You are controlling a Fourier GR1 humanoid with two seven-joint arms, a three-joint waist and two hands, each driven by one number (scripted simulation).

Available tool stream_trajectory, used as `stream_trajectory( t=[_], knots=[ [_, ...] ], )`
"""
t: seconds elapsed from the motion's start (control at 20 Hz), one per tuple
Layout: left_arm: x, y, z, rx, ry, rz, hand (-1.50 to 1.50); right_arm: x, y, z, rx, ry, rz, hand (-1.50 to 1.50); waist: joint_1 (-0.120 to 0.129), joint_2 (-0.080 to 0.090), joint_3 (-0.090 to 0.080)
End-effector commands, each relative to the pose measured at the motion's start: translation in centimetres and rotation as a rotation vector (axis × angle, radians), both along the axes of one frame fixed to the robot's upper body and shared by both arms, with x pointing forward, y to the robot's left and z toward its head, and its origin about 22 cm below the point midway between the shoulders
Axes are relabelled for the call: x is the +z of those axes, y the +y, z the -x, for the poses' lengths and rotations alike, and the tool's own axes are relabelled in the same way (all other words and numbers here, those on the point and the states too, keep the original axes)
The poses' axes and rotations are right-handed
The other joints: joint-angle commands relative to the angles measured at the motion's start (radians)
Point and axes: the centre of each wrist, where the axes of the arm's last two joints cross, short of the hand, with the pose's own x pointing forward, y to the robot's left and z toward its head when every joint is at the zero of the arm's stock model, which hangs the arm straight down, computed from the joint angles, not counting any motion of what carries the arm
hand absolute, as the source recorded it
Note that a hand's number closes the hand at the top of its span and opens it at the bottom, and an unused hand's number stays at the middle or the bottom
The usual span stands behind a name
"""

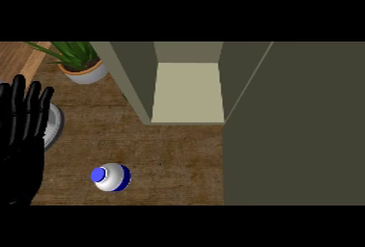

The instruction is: Pick up the bottled water, place it into the cabinet and close the cabinet

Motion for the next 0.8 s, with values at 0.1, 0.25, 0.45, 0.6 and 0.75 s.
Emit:
stream_trajectory(
  t=[0.1,0.25,0.45,0.6,0.75],
  knots=[
    [0.3,-2.9,3.1,0.129,0.009,-0.006,-1.50,0.8,-0.3,1.7,-0.024,0.021,-0.001,-1.50,0.005,-0.023,0.017],
    [0.1,-5.7,4.7,0.252,0.021,-0.038,-1.50,0.9,-0.2,3.9,-0.003,0.020,-0.026,-1.50,-0.005,-0.030,0.020],
    [-0.6,-8.2,6.4,0.143,0.264,0.219,-1.50,0.5,0.4,4.9,0.214,0.188,-0.158,-1.50,-0.005,-0.029,0.019],
    [0.3,-11.2,8.5,0.112,0.278,0.232,-1.50,2.0,-0.7,6.0,0.227,0.187,-0.151,-1.50,-0.002,-0.029,0.020],
    [0.4,-13.5,9.9,0.152,0.268,0.243,-1.50,3.4,-1.1,7.6,0.220,0.164,-0.167,-1.50,-0.001,-0.026,0.019]
  ],
)
